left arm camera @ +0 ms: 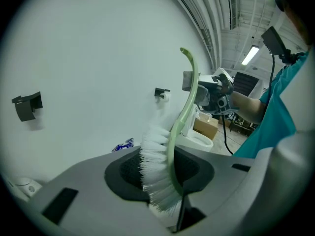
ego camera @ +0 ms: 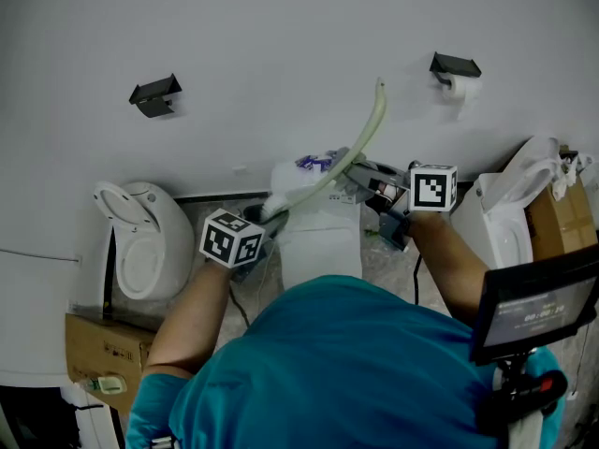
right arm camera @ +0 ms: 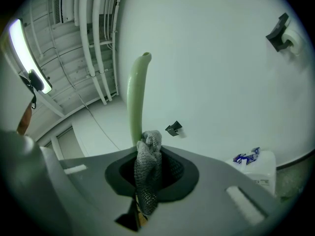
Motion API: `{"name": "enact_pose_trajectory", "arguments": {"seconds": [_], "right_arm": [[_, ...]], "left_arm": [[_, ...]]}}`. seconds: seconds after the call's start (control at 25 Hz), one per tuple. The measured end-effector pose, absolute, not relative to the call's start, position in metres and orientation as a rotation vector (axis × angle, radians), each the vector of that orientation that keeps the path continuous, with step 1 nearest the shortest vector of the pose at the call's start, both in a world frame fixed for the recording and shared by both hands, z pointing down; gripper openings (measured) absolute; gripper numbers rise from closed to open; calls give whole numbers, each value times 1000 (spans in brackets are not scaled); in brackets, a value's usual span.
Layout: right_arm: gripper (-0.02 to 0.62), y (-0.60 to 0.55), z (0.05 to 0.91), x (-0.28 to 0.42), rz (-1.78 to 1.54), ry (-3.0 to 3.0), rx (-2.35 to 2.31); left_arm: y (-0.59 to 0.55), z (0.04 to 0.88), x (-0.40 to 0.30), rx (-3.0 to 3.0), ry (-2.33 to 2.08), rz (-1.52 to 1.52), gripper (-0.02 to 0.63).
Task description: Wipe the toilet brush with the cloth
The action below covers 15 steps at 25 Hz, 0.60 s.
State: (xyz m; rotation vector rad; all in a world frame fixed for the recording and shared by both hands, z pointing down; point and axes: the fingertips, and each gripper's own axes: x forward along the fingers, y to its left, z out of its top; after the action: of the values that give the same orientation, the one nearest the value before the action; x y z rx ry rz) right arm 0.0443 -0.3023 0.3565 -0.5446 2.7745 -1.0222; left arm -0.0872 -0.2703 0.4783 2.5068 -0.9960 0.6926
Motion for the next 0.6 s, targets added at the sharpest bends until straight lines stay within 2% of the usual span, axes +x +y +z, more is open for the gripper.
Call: {"name": "enact_pose_trajectory", "arguments": {"seconds": [0.6], "right_arm": [[31,-303,341,57,-960,2748,-547]], "left_arm": [[-263,493,-103,2493,-1019,803,140]]}}
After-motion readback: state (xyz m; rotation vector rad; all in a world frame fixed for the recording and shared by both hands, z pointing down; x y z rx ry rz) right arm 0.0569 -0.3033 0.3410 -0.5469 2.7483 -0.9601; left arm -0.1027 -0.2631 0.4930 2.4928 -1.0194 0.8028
